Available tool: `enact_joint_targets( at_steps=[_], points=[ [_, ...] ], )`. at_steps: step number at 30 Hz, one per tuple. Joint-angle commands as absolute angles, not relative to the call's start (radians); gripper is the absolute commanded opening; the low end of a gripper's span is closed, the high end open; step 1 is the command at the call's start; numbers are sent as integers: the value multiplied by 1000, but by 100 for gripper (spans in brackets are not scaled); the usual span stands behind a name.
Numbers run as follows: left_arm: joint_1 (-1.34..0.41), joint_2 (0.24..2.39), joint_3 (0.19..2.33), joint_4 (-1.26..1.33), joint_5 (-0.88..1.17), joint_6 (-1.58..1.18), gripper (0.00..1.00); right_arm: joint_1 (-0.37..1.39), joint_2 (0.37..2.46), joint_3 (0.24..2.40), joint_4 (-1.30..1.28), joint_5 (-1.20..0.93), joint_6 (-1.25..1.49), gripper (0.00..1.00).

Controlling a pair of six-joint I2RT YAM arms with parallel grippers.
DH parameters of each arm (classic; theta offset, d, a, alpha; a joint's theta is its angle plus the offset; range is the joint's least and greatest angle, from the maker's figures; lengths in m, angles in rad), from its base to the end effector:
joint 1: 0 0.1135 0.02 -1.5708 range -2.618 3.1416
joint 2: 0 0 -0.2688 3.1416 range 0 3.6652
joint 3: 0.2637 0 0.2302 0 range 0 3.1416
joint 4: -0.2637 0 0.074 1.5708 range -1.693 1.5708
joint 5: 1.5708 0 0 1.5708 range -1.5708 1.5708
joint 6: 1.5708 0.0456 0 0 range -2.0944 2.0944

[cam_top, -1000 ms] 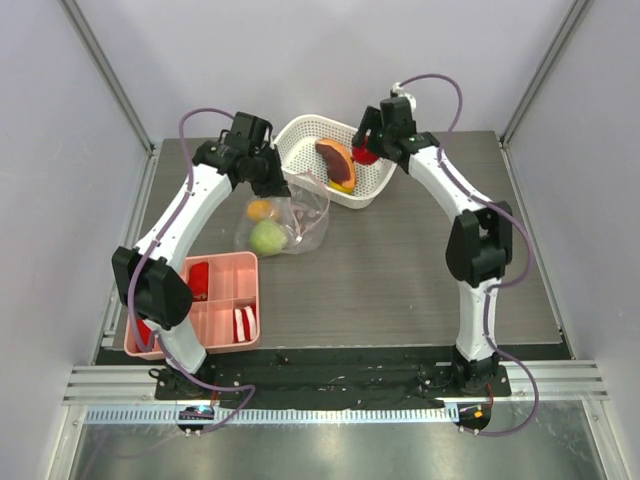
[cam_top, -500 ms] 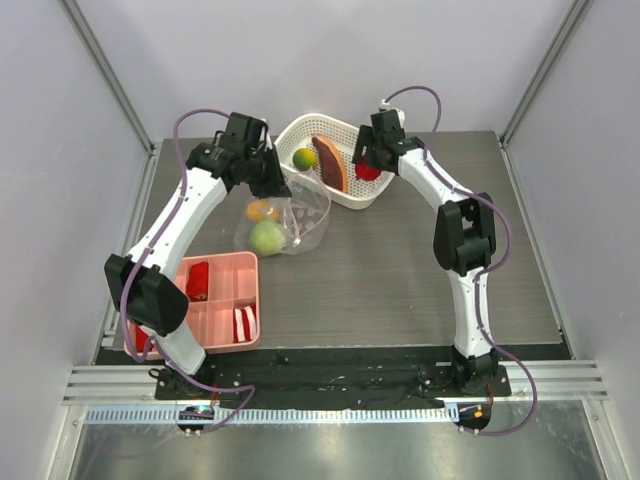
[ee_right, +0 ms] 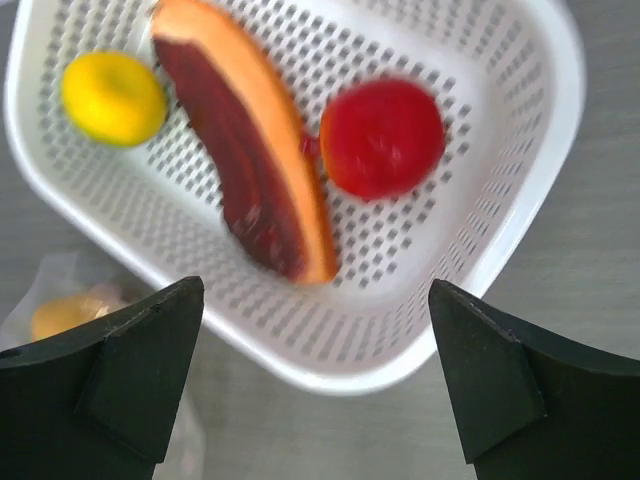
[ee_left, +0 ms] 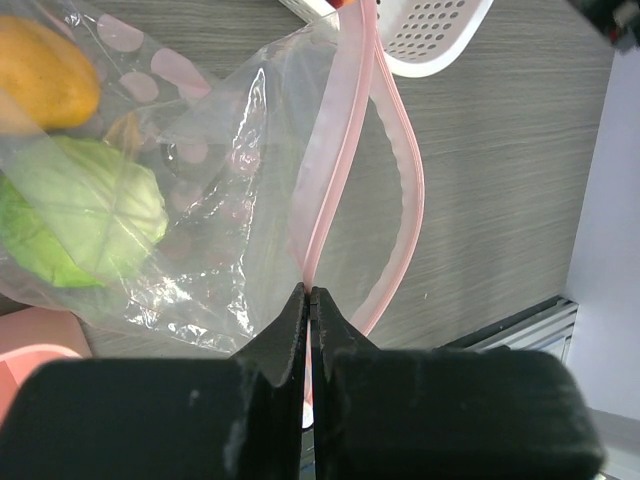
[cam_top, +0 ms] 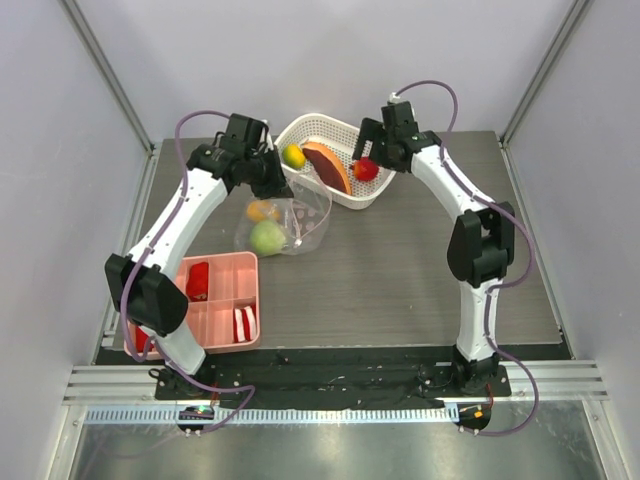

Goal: Open the zip-top bag and remove the fake food

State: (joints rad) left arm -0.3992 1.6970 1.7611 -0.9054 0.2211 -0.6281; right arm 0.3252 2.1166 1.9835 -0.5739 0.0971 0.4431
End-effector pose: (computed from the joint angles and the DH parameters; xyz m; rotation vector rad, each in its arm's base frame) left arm 0.3193 -0.1455 0.3659 -0.1815 2.5132 -0.7157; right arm 0.4549 0.1487 0.2957 0.1862 2.2833 0.2924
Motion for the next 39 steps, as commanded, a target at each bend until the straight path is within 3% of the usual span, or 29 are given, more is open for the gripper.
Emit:
enact_joint_targets(
  at_steps=[1,5,6,8,9,11,12,19,25,39],
  points=[
    [-403,1657,1752,-868,241,-638,0,360,1913,1846,-508,-164,558,100],
    [-403,1664,1759,-867,247,-641,0,419,1726,1700,-440,-115,540,95],
    [-403,1666,1763,-865,252,-643,0,426,1682,1663,-436,-120,554,78],
    [-403,1667,1764,-865,252,-643,0,442,1642,1622,-420,-175,580,61],
    [-403,1666,1763,-867,253,-644,0,451,1608,1588,-420,-172,610,47],
    [-403,1666,1764,-865,256,-650,0,486,1583,1536,-419,-157,646,29],
    [-405,1666,1764,-862,258,-652,0,500,1575,1523,-410,-160,672,25],
    [-410,1664,1776,-862,259,-657,0,637,1701,1555,-368,-163,658,19],
    [-411,1661,1787,-865,255,-655,0,646,1848,1649,-371,-193,632,20],
    [-411,1684,1798,-862,281,-641,0,664,2014,1652,-252,-258,678,24]
  ],
)
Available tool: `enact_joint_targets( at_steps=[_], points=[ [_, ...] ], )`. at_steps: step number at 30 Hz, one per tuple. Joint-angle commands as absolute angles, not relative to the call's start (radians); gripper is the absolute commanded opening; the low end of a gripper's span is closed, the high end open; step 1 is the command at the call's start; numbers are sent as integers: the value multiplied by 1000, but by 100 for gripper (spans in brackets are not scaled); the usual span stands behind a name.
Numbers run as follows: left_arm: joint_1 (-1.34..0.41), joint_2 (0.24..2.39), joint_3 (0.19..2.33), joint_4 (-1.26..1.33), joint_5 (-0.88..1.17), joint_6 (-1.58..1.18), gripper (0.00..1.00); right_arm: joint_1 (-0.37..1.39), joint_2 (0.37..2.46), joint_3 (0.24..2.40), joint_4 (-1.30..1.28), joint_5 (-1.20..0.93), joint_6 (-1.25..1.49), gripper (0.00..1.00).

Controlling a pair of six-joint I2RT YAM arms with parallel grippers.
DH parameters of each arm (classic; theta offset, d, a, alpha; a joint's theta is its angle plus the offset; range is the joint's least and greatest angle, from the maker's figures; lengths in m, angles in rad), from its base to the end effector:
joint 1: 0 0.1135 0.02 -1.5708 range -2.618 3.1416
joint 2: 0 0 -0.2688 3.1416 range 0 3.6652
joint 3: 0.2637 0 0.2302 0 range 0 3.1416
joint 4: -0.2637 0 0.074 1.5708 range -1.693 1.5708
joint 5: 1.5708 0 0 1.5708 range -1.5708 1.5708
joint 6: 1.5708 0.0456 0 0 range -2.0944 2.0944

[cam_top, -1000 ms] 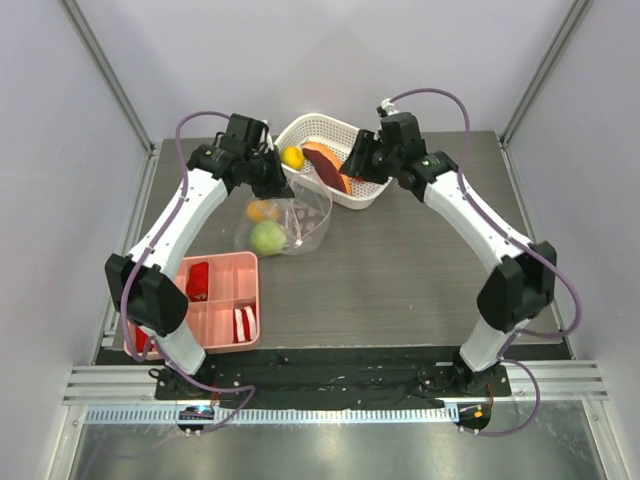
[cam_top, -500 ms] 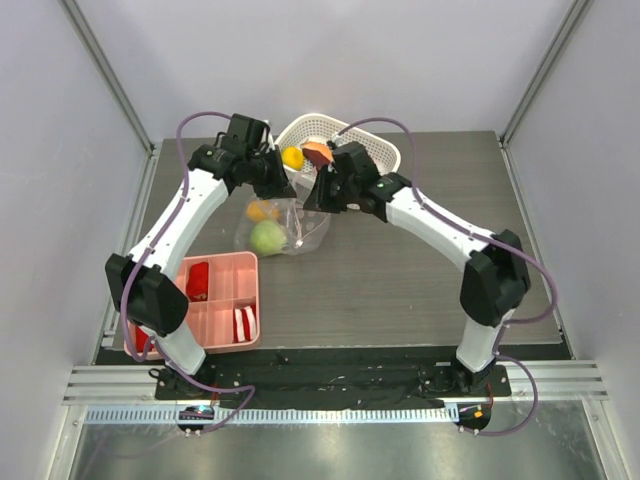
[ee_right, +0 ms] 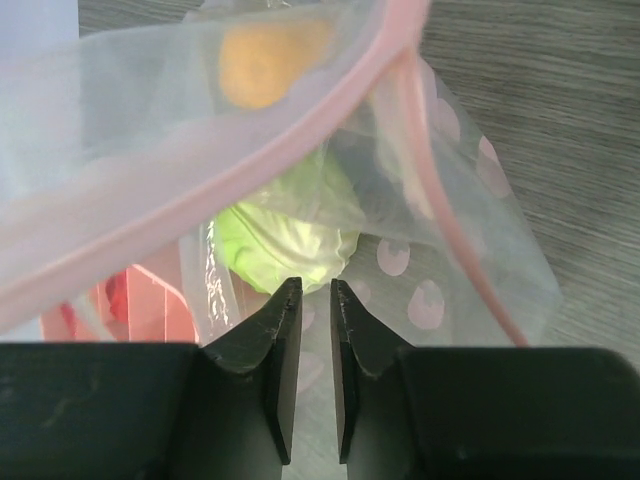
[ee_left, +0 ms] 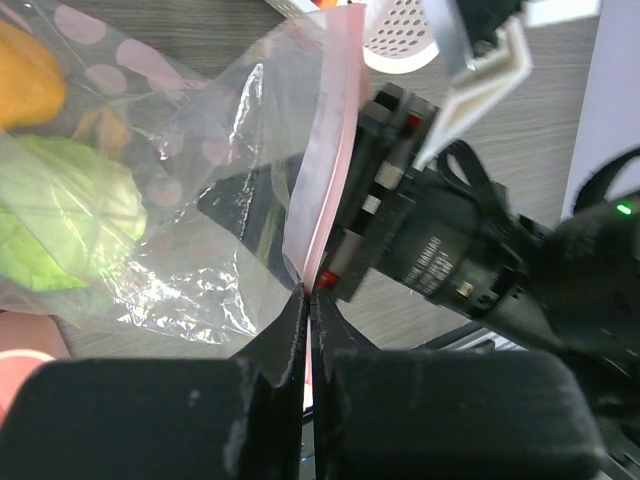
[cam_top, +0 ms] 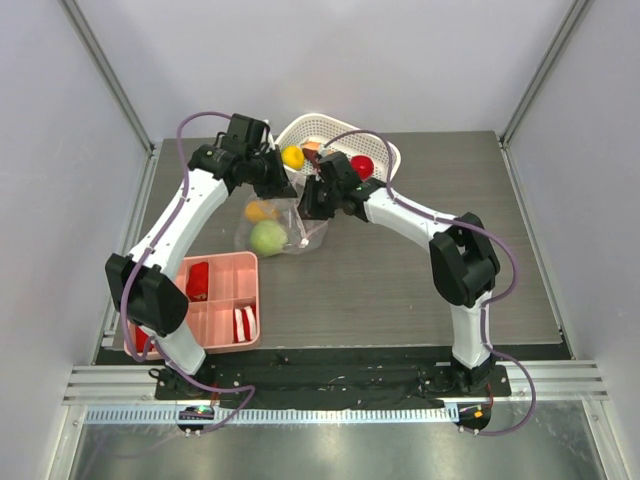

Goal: Open the zip-top bag and remove the fake food

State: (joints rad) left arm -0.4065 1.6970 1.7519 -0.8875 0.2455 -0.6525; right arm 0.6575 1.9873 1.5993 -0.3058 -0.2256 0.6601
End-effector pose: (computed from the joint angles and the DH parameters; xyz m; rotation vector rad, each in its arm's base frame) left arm 0.3189 -0.1494 0.3648 -0.1897 2.5142 -0.7602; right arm 0.3486 0.2820 0.2550 -0.1255 2.4231 0.9126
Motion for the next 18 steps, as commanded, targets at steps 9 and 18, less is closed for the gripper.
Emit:
enact_joint_targets(
  at_steps=[9,18],
  points=[
    [-413,1723,1850,-888,288,-620,0,687,1974,1670,-273,-238,709,25],
    [-413,1710,1805,-873,305,-621,0,686,1947,1689,-310,-230,770,26]
  ],
)
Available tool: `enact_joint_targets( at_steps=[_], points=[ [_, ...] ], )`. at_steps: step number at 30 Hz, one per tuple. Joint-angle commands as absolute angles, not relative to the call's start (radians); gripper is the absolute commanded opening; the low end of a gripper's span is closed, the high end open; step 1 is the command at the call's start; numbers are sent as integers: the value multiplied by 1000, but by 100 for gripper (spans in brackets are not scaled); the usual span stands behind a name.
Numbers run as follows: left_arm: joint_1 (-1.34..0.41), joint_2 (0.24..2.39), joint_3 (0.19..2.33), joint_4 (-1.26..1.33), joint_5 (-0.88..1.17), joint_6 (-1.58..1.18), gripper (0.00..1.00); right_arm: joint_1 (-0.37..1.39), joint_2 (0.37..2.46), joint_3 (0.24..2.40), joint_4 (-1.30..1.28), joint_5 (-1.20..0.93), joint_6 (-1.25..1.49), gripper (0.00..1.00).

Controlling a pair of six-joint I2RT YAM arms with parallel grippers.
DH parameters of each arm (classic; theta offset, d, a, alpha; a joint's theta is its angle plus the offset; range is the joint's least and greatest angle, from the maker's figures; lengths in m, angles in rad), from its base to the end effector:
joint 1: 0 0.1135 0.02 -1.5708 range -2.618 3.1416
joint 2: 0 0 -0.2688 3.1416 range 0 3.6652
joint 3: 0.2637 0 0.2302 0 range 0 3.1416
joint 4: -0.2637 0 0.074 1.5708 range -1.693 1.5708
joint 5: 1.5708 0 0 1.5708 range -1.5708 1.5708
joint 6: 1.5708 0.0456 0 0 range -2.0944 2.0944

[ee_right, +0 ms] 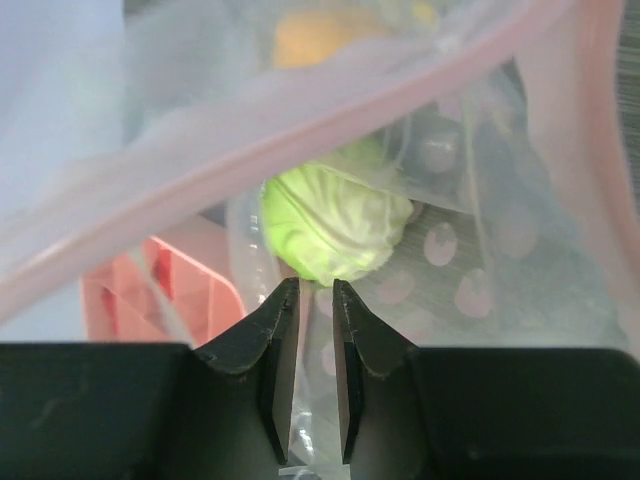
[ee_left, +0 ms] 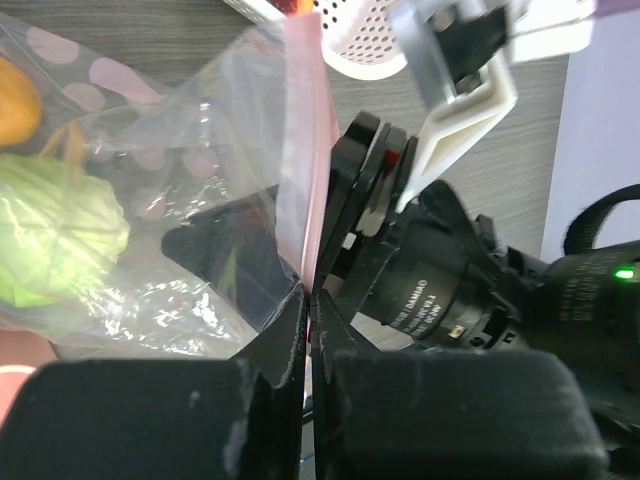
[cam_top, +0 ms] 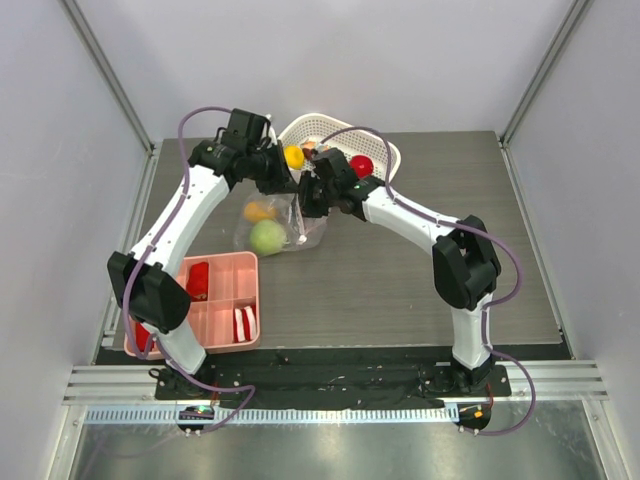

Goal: Open the zip-top bag and remove the fake food

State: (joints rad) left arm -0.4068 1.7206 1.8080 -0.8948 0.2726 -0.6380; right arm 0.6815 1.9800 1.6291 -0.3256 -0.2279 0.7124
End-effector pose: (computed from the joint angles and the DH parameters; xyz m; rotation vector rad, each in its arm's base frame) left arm 0.3237 -0.1528 0.3733 -0.1513 2.4936 -0.7961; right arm 0.3419 0.2906 0.2659 -0.0955 2.4238 0.9581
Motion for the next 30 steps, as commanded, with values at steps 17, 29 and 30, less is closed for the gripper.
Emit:
enact_joint_targets(
  at_steps=[17,29,30],
  points=[
    [-429,1713,1792,-851,318,-637,0,686,2039,1621,-157,-279,1084,28],
    [-246,1531,1602,-874,310,-696,46,675,2098,1602,-71,-337,916,33],
    [-226,1494,1573,-885,299,-701,35,672,2094,1585,-61,-339,911,34]
  ],
)
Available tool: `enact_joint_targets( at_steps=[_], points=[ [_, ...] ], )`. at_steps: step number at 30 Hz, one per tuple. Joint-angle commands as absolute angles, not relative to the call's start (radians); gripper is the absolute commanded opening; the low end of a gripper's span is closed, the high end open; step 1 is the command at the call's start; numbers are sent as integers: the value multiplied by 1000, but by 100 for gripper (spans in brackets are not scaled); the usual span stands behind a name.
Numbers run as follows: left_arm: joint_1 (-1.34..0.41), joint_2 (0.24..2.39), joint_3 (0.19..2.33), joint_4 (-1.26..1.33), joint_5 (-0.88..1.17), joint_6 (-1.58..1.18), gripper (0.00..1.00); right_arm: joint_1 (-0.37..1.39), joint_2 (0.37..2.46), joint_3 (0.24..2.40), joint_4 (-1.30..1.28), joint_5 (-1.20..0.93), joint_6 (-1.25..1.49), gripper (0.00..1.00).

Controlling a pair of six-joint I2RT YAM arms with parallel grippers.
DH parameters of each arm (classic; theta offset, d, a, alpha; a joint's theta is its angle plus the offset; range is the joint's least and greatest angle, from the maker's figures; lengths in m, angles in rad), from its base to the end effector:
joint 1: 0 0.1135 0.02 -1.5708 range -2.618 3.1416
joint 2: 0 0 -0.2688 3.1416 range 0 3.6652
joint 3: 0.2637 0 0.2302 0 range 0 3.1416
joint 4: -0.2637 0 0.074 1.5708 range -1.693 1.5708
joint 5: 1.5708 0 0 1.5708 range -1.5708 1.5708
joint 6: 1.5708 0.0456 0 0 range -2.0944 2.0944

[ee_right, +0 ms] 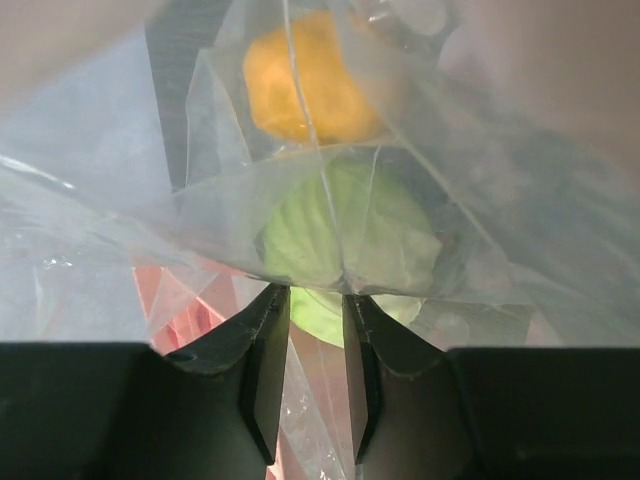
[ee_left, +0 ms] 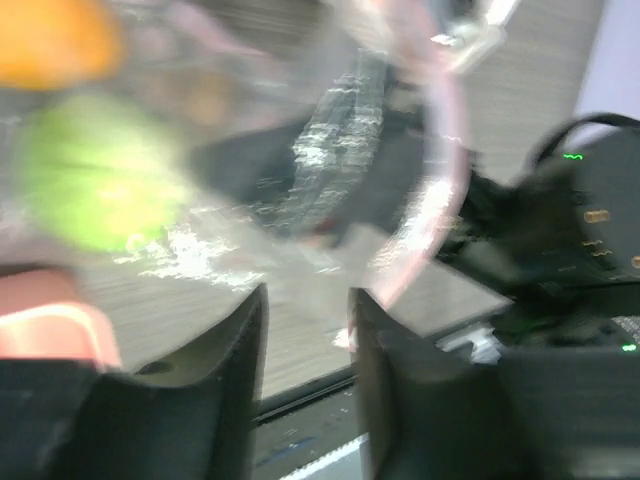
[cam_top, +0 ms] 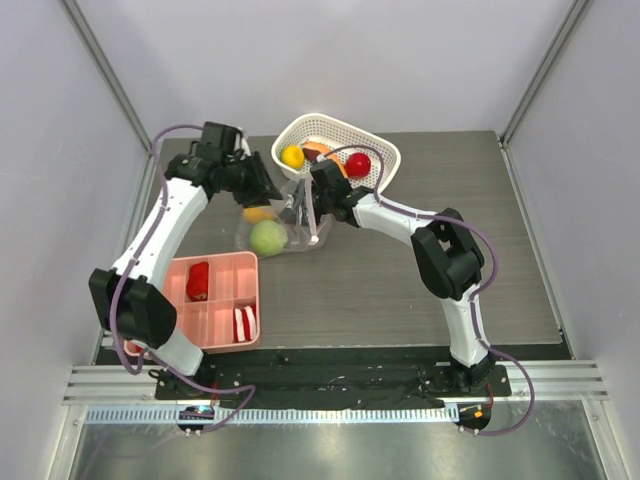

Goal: Open the zip-top bag and remove the fake food

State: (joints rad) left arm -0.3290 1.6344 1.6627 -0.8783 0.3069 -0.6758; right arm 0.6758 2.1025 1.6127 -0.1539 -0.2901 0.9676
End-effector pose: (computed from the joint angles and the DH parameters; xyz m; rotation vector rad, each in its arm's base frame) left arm 0.3126 -0.1213 0.3598 -0.2919 2.5229 -0.8038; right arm 0.3623 0.3072 0.2229 0.1803 2.4653 1.1477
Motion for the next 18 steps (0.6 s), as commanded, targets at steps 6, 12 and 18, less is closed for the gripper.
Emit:
enact_joint_targets(
  at_steps=[6,12,18],
  points=[
    [-170,1534,1442,-926,163,-666,20,670,2083,1560,-66,-344,874,46],
    [-164,1722,1525,-1005,94,-601,9,670,2086,1554,-77,-368,853,57],
    [-158,1845,1580,-1023,49,-563,5,672,2100,1560,-95,-383,845,66]
  ],
)
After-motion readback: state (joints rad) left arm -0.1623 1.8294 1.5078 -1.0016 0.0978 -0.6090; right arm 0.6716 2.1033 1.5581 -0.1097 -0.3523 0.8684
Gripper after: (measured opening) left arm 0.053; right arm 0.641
